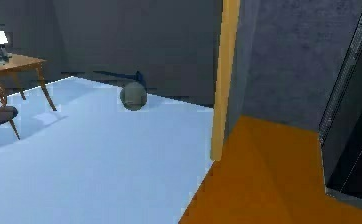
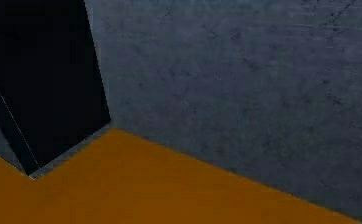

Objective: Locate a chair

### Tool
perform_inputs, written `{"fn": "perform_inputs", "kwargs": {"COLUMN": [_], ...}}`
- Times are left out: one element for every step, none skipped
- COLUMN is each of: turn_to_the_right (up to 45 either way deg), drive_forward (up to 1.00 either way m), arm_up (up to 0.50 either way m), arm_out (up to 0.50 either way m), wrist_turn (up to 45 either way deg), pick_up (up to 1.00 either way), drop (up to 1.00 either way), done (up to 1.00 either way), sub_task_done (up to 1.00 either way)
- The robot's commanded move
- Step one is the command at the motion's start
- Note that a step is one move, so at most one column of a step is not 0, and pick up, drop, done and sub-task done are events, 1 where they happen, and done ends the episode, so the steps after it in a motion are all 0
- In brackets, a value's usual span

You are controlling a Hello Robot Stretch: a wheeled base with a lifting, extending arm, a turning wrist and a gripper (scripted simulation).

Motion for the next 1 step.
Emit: {"fn": "perform_inputs", "kwargs": {"turn_to_the_right": [45.0], "drive_forward": [0.00], "arm_up": [0.00], "arm_out": [0.00], "wrist_turn": [0.0], "pick_up": [0.00], "drop": [0.00], "done": [0.00], "sub_task_done": [0.00]}}
